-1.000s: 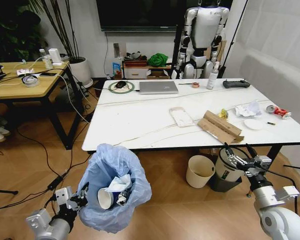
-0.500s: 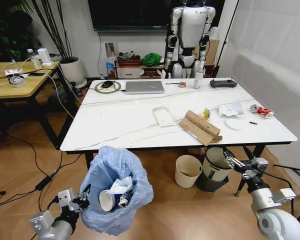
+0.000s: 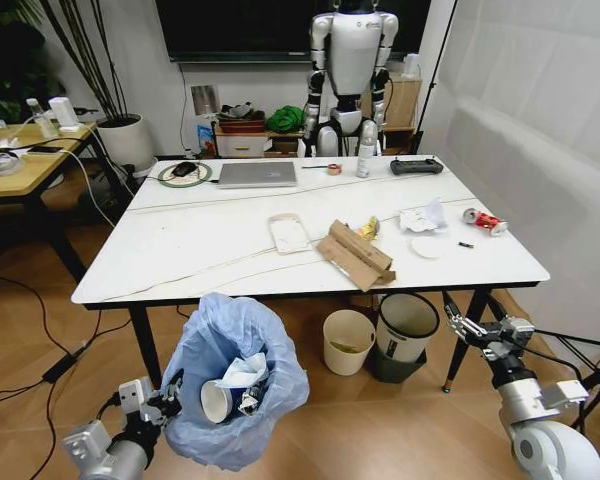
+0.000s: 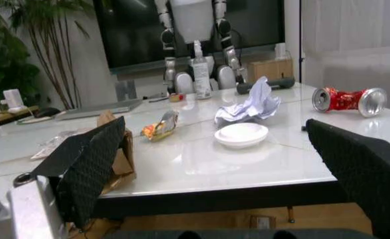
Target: Pick up the trash bin and place the trash from the table into it.
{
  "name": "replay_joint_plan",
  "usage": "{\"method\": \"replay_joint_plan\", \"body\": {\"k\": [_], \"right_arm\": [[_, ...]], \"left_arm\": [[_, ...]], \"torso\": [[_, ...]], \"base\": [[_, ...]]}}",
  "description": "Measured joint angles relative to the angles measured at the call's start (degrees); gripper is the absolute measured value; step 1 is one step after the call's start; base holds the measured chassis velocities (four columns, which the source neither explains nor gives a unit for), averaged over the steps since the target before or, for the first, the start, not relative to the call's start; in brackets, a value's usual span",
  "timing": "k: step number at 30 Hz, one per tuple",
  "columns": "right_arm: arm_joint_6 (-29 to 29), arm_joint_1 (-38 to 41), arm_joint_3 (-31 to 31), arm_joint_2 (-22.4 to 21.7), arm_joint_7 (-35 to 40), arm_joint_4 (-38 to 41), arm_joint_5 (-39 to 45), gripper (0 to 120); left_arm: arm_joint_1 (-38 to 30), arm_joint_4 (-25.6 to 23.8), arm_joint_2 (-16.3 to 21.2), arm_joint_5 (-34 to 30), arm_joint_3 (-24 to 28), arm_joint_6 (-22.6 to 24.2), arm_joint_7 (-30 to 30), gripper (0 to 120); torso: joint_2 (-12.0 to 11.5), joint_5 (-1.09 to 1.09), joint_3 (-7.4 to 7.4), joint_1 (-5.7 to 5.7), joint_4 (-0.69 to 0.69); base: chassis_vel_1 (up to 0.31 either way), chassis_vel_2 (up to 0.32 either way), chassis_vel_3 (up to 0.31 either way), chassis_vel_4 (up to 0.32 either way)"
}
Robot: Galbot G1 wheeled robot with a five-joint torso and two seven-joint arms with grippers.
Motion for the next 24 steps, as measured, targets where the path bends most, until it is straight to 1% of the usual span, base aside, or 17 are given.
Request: {"method": "replay_joint_plan", "body": {"k": [5,7,10,11,13,14,17,19,21,24], "right_arm": [[-0.23,0.28,-0.53,-1.02,0.63,0.28,-0.83,100],[-0.54,0.91,-1.29,-2.57,0.88,0.73,-0.58,100],[-3.16,2.71,-3.05,-6.99,1.98,2.01,1.74,100],[-3.16,2.71,-3.05,-6.99,1.98,2.01,1.74,100],[-6.49,5.17,-4.33,-11.23,2.90,2.27,4.87,100],[-7.86,6.38,-4.90,-12.98,3.09,2.05,6.57,100],[-11.49,9.53,-7.42,-16.78,4.77,0.95,11.43,100],[-12.22,10.37,-8.11,-17.46,5.17,0.65,12.50,100],[-14.64,14.82,-11.33,-19.32,6.21,-0.41,17.37,100],[-16.36,19.74,-15.29,-20.04,6.76,-1.42,21.28,100]], "left_arm": [[0.03,-0.13,0.14,-0.23,-0.30,0.02,-0.03,1],[0.14,-0.22,0.20,-0.31,-0.40,0.05,-0.05,1],[0.45,-0.36,0.25,-0.36,-0.72,0.10,-0.07,1],[0.45,-0.36,0.25,-0.36,-0.72,0.10,-0.07,1],[0.92,-0.62,0.25,-0.41,-1.34,0.12,-0.07,1],[1.15,-0.78,0.24,-0.46,-1.68,0.12,-0.07,1],[1.75,-1.26,0.10,-0.64,-2.49,0.17,-0.05,1],[1.88,-1.37,0.00,-0.64,-2.62,0.19,-0.05,1],[2.42,-1.84,-0.62,-0.51,-2.97,0.25,-0.05,1],[3.18,-2.25,-1.40,-0.08,-3.16,0.31,-0.06,1]], "torso": [[0.00,0.01,0.00,0.00,0.00],[0.00,0.02,0.00,0.00,0.00],[0.00,0.01,0.00,0.00,0.00],[0.00,0.01,0.00,0.00,0.00],[0.00,0.04,0.00,0.00,0.00],[0.00,0.02,0.00,0.00,0.00],[-0.01,0.03,0.00,0.00,0.00],[-0.01,0.03,0.00,0.00,0.00],[-0.02,0.01,0.00,0.00,0.00],[-0.02,0.02,0.00,0.00,0.00]], "base": [[0.049,0.032,-0.026,-0.022],[0.026,0.021,-0.022,-0.013],[0.020,0.018,-0.034,-0.014],[0.000,0.000,0.000,0.000],[0.000,0.000,0.000,0.000],[0.000,0.000,0.000,0.000],[0.000,0.000,0.000,0.000],[0.000,0.000,0.000,0.000],[0.000,0.000,0.000,0.000],[0.000,0.000,0.000,0.000]]}}
